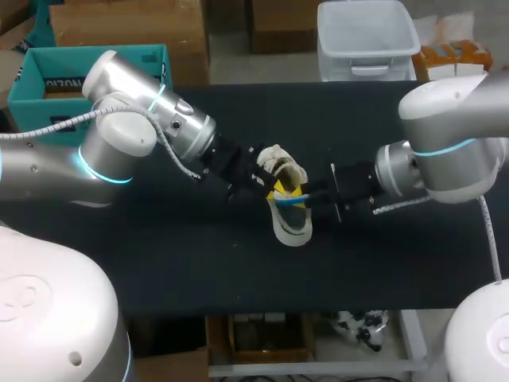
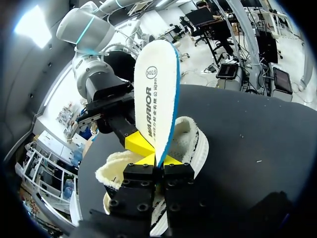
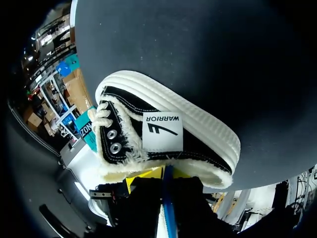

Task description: Open the shoe tongue, take the insole out of the shoe, put the insole back into the shoe, and pack the shoe into the shoebox

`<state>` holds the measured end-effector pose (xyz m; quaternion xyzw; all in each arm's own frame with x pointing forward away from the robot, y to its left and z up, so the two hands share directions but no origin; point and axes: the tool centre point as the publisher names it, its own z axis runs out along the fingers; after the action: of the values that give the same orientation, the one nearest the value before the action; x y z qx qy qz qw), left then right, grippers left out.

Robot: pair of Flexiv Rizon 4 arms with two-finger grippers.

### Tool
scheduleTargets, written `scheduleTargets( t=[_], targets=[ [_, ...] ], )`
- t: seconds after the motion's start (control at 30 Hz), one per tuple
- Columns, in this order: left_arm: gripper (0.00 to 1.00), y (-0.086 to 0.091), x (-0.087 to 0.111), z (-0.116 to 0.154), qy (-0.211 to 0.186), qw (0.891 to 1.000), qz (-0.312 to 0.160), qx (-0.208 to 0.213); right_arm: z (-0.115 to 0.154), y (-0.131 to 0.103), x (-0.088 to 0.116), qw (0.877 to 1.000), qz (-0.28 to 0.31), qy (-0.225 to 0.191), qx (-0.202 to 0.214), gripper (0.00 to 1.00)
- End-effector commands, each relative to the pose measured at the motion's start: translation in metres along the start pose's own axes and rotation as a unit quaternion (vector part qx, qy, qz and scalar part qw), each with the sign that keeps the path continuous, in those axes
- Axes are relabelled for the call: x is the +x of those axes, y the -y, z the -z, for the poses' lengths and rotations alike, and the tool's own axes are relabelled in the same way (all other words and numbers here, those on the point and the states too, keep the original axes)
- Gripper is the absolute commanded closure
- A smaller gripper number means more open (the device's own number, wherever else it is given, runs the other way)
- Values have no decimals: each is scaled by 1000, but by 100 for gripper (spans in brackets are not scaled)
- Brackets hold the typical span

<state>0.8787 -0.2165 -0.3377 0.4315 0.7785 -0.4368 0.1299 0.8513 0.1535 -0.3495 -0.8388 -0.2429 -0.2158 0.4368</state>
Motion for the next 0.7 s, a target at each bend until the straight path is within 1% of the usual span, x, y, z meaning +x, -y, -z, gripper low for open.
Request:
scheduleTargets(
  t=[0.03,0.07,0.1,0.17,0.23,0.33,0.4,0.43,0.6,0.63,0.67,0.7],
  targets=[
    [93,-6,-2,-1,-6,1000,10,-2,-1,-6,0,1000,0,7,-3,100],
    [65,-4,-1,0,-8,1000,11,4,-1,-6,0,1000,0,7,-4,100],
    [59,-1,0,2,-8,1000,10,11,-1,-6,0,1000,0,6,-5,100],
    [57,6,2,7,-5,1000,3,20,0,-5,0,1000,0,5,-7,100],
    [59,14,4,11,-4,1000,-5,30,1,-5,0,1000,-1,3,-9,100],
    [73,21,7,16,-5,999,-13,40,2,-6,-2,1000,-3,1,-11,100],
    [96,25,9,18,-3,999,-18,43,2,-6,-2,1000,-5,-1,-12,100],
    [100,26,9,19,-4,999,-18,46,2,-6,-2,1000,-5,-1,-13,100],
    [100,29,11,14,-11,999,-21,48,2,-7,-2,1000,-5,-5,-15,100],
    [98,29,12,13,-13,999,-21,48,2,-7,-2,1000,-4,-6,-16,100],
    [84,30,12,12,-15,998,-20,50,3,-7,-2,1000,-4,-7,-17,100],
    [63,30,12,12,-16,998,-20,51,3,-6,-2,1000,-4,-8,-17,100]
  ],
)
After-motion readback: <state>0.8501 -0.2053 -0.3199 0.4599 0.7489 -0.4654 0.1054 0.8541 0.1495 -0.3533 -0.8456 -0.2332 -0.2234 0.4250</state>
